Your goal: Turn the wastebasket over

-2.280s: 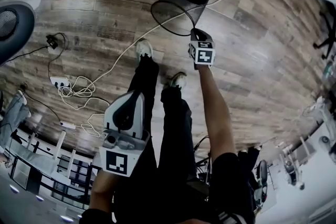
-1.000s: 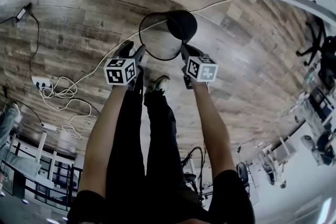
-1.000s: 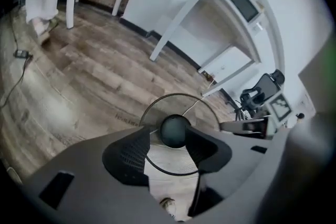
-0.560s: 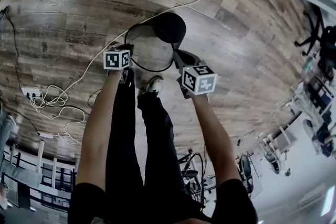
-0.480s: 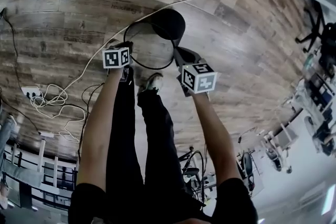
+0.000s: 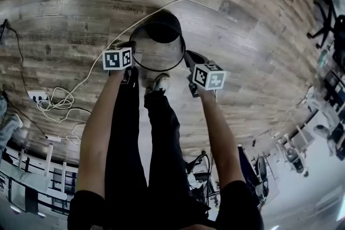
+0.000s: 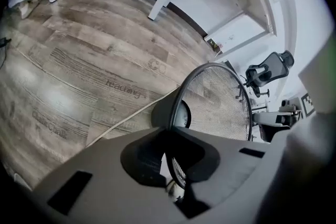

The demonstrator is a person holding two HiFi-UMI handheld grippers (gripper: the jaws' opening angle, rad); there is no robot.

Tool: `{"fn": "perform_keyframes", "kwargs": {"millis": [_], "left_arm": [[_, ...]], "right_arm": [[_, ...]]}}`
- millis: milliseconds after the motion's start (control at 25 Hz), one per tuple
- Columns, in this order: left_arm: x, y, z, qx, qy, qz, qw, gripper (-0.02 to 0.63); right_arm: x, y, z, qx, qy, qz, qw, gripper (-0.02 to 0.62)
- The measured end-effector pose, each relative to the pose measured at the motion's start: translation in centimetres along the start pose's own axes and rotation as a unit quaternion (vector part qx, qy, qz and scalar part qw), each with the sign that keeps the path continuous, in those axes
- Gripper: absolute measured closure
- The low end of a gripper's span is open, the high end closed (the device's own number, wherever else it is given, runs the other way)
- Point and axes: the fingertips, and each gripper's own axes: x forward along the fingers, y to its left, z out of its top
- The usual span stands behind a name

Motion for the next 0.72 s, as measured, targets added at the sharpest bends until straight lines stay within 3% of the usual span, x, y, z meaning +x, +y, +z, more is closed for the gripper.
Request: {"fn": "perform_keyframes", "kwargs": {"millis": [320, 720], "left_arm": [[-2.9, 0.4, -2.7, 0.022, 0.019, 0.065, 0.9975, 0.552], [-1.9, 0.6, -3.9, 0.026, 0.018, 0.103, 0.9942, 0.551]], "right_arm": [[1.9, -0.6, -3.7, 0.048, 0.004, 0.000, 0.999, 0.560], [3.3, -2.1, -5.2, 0.054, -0.006, -0.048, 0.997, 0.560]]}}
